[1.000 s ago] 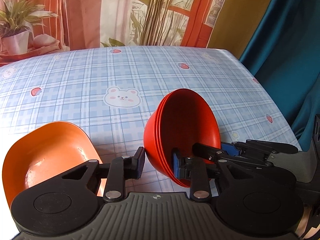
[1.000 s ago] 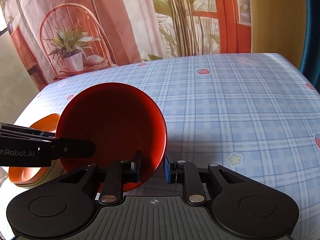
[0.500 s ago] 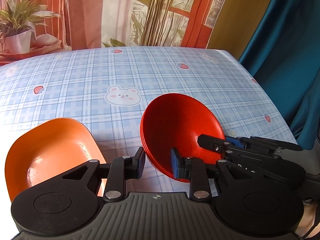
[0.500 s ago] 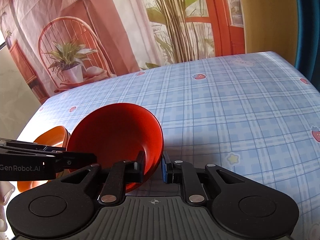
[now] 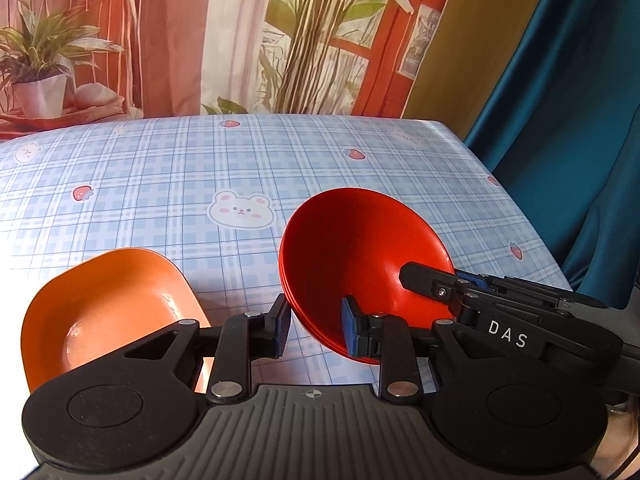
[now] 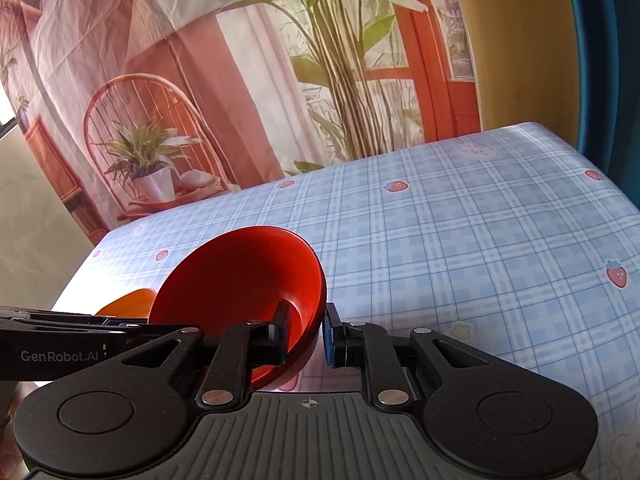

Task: Organize plates and bowls
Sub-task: 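Lower the red bowl stack onto the orange plate and open the right tool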

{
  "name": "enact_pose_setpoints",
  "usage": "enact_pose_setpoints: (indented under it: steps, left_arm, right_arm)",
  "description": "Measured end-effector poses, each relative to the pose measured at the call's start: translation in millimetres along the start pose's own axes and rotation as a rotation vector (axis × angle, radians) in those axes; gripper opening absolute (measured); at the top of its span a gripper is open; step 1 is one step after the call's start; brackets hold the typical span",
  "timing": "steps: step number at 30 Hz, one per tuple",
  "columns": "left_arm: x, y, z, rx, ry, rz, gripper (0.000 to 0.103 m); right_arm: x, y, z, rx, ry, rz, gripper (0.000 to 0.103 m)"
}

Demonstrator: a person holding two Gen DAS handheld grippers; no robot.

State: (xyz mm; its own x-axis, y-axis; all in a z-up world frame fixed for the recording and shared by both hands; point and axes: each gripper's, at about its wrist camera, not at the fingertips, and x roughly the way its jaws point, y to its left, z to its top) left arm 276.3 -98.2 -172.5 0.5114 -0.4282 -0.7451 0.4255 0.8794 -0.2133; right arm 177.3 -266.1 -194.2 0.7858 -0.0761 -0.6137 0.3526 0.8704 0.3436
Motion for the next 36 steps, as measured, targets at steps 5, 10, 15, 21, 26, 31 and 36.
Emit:
enact_pose_setpoints:
  steps: [5,10,15,21,26,31,36]
  left_arm:
    - [-9.3,0.7,1.0,0.001,-0.015,-0.003,0.029]
    - [-18.7,4.6,1.6,-0.001,-0.03,-0.002,0.029]
    - [-29.9,8.4,-0.1,-0.012,-0.051,0.007,0.029]
    - [-45.3,22.7,-4.1,-0.037,-0.07,0.019,0.029]
    - [-58.8,43.8,-4.5,-0.071,-0.089,0.05,0.029]
    - [-69.3,65.6,-10.3,-0.105,-0.092,0.08,0.029]
    - [-72.3,83.6,-18.1,-0.143,-0.088,0.101,0.029]
  right_arm:
    - [-4.9,4.4,1.7,-0.012,-0.012,0.003,0.015]
    - [-8.7,12.2,4.3,-0.026,-0.02,0.009,0.015]
    - [-10.2,24.2,7.9,-0.046,-0.026,0.023,0.015]
    - [-5.3,46.3,13.0,-0.078,-0.019,0.05,0.015]
    - [5.3,73.3,15.2,-0.108,-0.007,0.087,0.015]
    - [19.6,100.4,10.7,-0.137,0.023,0.12,0.015]
    - [34.1,121.4,5.1,-0.176,0.059,0.137,0.015]
